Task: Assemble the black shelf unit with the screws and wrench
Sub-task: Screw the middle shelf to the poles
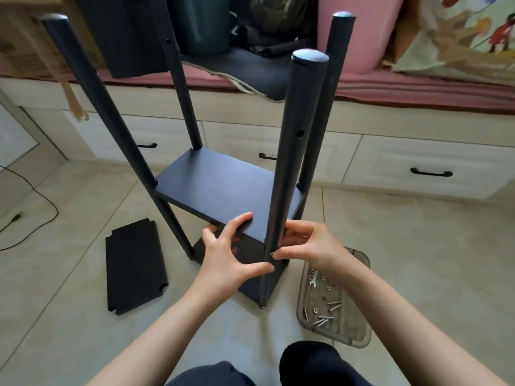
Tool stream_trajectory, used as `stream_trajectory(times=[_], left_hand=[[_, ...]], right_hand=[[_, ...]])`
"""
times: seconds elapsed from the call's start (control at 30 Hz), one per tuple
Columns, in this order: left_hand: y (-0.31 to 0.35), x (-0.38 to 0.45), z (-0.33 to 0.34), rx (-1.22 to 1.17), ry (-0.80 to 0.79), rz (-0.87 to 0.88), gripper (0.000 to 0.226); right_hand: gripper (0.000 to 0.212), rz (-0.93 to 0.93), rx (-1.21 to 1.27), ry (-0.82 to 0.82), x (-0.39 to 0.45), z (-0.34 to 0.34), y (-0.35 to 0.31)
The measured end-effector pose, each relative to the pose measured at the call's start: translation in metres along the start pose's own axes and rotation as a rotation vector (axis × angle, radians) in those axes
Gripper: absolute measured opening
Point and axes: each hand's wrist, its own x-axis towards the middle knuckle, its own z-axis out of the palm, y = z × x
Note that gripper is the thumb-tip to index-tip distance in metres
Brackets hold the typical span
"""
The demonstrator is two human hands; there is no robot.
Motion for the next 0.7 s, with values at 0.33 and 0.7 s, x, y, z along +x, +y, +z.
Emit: stream_trajectory(times=[0.33, 0.7], left_hand=[[-0.010, 0.007, 0.002, -0.138, 0.109, 0.046, 0.090], [-0.008, 0.008, 0.009, -0.098, 0.162, 0.041, 0.086]], right_hand=[[0.054, -0.048, 0.076, -0.034, 0.003, 0.005, -0.001], [0.041, 0.323, 0.362, 0.160, 0.032, -0.001, -0.011]])
